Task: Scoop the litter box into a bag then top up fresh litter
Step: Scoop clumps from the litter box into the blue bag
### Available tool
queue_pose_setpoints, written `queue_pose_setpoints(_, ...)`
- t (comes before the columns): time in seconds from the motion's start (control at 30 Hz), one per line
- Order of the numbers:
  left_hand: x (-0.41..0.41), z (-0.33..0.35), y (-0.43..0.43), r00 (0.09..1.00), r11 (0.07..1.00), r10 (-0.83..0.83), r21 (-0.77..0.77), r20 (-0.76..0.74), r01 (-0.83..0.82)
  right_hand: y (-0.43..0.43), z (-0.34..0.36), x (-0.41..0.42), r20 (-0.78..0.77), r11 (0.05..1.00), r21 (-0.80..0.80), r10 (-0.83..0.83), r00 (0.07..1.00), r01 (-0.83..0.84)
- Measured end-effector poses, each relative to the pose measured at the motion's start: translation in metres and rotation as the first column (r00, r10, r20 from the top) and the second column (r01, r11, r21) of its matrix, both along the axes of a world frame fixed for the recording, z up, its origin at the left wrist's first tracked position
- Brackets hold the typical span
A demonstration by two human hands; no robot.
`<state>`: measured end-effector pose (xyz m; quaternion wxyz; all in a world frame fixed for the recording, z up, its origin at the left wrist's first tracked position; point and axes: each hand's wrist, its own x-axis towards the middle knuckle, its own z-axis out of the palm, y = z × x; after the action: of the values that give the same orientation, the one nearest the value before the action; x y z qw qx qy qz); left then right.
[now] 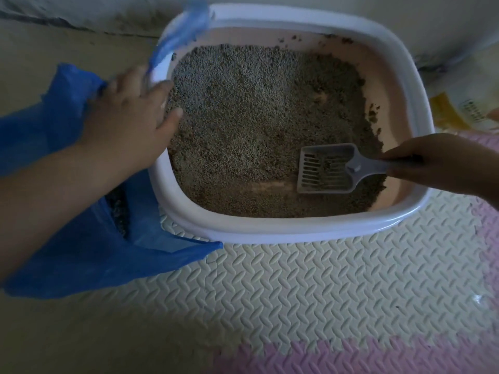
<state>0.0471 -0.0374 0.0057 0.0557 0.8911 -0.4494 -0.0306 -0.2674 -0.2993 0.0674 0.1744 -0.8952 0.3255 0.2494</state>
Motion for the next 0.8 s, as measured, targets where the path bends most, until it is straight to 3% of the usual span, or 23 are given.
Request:
queue_pose_setpoints(0.23,-0.011,-0.001,0.002,0.957,0.989,0.136,-0.024,-0.254,-0.147,0.015,-0.010,0.018,-0.076,0.980,-0.125,0.149,0.986,-0.157)
queue_pose_setpoints(0.47,-0.026,-0.009,0.002,0.947,0.970,0.120,-0.166,-0.299,-0.175,0.036,-0.024,0.047,-0.049,0.983,-0.090,0.157,0.986,-0.161)
queue_pose_setpoints(0.6,-0.026,-0.013,0.001,0.927,0.953,0.134,-0.212,-0.351,-0.218,0.048,-0.038,0.070,0.062,0.986,-0.075,0.151,0.987,-0.146)
queue_pose_setpoints(0.8,-0.023,-0.016,0.001,0.943,0.959,0.117,-0.211,-0.311,-0.188,0.091,-0.081,0.119,0.276,0.994,-0.046,0.110,0.955,-0.101)
